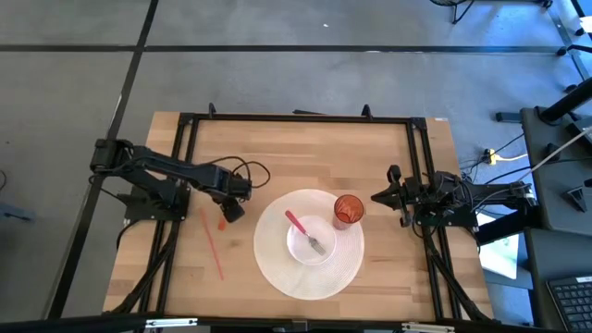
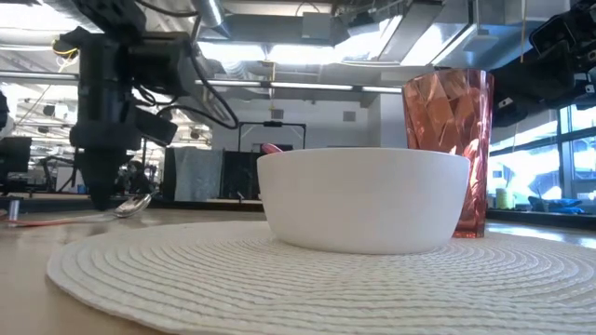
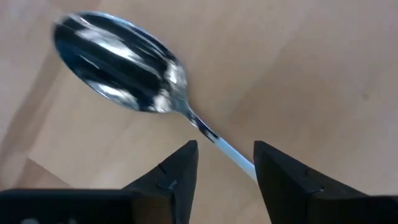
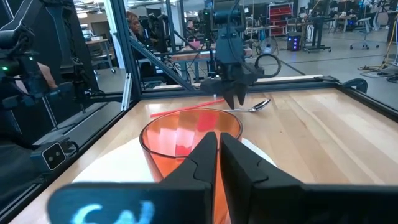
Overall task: Pick & Place Utensil
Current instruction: Put the orange spoon into the white bowl
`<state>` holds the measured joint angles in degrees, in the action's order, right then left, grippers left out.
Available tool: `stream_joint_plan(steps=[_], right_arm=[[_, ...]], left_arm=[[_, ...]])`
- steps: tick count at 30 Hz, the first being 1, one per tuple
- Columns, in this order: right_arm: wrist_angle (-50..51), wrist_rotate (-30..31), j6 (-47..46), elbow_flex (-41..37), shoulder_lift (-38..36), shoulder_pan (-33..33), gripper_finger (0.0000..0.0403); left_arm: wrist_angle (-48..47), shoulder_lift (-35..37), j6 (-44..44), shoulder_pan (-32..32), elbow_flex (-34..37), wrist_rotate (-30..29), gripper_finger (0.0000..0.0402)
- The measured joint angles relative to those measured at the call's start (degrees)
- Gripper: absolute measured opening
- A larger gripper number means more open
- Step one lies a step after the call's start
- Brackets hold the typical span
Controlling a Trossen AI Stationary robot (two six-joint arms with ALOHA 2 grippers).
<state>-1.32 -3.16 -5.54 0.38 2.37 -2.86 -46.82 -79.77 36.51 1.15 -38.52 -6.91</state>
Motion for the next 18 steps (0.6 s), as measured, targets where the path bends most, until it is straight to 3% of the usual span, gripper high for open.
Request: stream_joint_plan(steps=[6, 11, 18], right_arm=[[0.0, 0.0, 0.0, 0.0, 0.0, 0.0, 0.0021], [0.0, 0.0, 0.0, 0.0, 0.0, -0.01, 0.0021], [0.02, 0.0, 0.2, 0.0, 0.02, 0.01, 0.0021]], left_arm=[[0.94, 0.0, -2.94, 4.34, 0.21, -0.09, 0.0143], [6.78, -0.11, -4.7, 8.39, 3.57, 4.91, 0.0122], [8.89, -0.92, -8.03, 11.34, 5.36, 6.39, 0.0099]])
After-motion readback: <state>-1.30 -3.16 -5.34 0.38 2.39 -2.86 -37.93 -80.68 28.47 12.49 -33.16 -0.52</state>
